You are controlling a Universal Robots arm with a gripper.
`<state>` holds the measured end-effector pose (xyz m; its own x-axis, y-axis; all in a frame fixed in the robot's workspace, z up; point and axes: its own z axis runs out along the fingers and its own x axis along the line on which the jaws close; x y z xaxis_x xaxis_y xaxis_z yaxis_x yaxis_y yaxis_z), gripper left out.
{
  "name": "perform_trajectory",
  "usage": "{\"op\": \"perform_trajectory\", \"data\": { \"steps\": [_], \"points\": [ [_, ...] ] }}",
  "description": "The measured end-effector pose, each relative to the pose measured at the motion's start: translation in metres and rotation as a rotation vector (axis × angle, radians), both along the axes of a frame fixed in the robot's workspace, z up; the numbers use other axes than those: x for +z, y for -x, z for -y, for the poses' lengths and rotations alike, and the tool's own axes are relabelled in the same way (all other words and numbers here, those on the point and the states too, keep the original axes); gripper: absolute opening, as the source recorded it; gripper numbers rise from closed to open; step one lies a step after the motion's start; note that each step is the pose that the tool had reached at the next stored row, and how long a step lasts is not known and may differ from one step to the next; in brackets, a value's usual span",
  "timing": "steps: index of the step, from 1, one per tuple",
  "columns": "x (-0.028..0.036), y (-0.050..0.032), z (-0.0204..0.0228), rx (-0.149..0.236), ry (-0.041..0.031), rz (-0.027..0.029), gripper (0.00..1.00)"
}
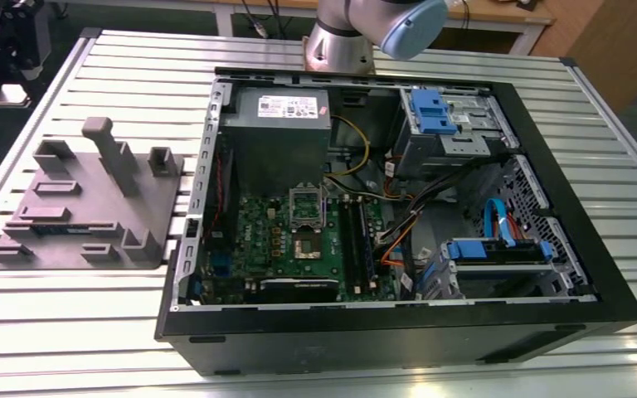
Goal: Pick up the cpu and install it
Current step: 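Pick up the cpu and move it towards the insertion slot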
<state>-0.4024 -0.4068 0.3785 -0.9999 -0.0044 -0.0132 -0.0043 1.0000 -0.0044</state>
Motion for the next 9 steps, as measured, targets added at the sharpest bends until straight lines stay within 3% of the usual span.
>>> {"op": "perform_trajectory", "data": {
  "steps": [9],
  "points": [
    [0.0000,-0.0088,0.0000,0.000,0.0000,0.0001,0.47]
  ]
}}
